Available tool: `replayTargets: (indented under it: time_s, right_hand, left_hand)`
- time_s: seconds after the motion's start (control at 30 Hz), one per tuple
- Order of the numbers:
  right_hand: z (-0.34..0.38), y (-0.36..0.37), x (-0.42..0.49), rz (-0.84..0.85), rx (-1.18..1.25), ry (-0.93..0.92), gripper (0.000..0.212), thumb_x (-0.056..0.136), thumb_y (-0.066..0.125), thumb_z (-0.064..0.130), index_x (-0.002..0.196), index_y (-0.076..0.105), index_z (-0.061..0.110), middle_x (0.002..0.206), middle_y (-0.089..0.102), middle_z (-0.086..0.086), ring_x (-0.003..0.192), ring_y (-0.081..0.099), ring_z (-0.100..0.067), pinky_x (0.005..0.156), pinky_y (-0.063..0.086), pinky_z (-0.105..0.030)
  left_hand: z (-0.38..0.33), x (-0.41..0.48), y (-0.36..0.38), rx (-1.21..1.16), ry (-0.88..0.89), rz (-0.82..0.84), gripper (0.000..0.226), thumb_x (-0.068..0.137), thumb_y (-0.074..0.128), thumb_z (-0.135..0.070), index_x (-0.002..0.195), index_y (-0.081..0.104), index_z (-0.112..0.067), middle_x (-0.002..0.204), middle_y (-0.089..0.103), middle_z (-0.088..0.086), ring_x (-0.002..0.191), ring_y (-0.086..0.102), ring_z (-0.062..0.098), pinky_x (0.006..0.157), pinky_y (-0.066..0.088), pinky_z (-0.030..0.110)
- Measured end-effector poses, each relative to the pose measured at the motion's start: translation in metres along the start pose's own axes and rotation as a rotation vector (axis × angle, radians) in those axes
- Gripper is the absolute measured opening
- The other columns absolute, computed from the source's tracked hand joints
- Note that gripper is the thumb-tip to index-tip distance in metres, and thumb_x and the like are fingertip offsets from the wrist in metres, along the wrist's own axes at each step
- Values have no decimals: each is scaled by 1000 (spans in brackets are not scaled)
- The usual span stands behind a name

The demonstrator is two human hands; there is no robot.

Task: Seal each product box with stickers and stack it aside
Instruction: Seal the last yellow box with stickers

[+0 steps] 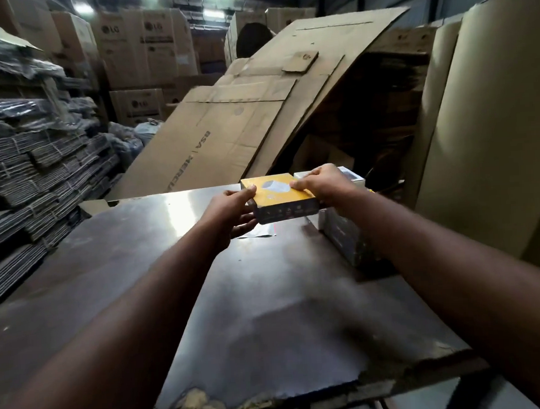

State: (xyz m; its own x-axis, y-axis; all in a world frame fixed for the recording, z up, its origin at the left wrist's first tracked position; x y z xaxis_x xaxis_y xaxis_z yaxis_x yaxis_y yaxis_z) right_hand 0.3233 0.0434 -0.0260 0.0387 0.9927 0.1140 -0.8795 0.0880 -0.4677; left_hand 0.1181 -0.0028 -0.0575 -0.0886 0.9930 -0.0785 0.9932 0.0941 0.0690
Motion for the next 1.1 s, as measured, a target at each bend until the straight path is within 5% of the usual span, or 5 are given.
replayTargets:
  time_s: [0.1,0.53,0.8,0.97,1.1]
  right_hand:
    - [-5,-31,-3,-48,35,10,25,80,83,32,92,73,13,98,73,-10,88,71,-25,80,61,-42]
    - [-69,-125,-14,-196,-18,103,33,88,77,31,112,68,10,104,68,-7,95,69,-21,80,61,-39]
    - [-89,-129,-9,-270,-63,83,29,92,72,33,111,70,11,106,68,-4,94,65,-15,74,54,-30]
    - [-94,-125,-4,-294,-128,88,28,92,71,33,111,71,12,109,68,-4,100,64,-17,79,53,-32]
    - [-95,-126,-1,-309,-139,89,28,93,70,31,112,71,12,112,69,-5,104,64,-19,91,57,-38]
  left_hand:
    - [-12,-5,32,-12,-1,57,15,100,63,-30,99,60,-16,84,69,7,58,67,10,50,55,20]
    - [6,-4,142,13,-41,252,35,100,63,-25,127,56,-4,107,70,13,79,72,18,56,60,27]
    - [20,11,163,23,-26,167,25,101,61,-26,119,63,-10,88,67,-1,69,63,6,55,58,25]
    - [33,19,163,58,-34,87,34,97,66,-31,120,61,-7,120,65,11,98,65,18,56,59,27]
    - [33,23,166,71,-10,52,37,96,68,-34,119,61,-6,121,65,13,99,65,18,54,58,26]
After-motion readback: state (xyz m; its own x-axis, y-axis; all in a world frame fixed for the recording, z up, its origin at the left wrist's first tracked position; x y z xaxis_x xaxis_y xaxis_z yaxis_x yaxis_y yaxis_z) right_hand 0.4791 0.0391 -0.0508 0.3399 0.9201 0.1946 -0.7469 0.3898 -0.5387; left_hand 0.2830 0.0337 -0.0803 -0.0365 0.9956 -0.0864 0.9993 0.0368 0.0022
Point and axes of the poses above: each hand's wrist, its own x-axis towards the middle knuckle, its own y-axis out of the palm, z = x × y, the point moved 5 cm from there along x, towards the middle knuckle
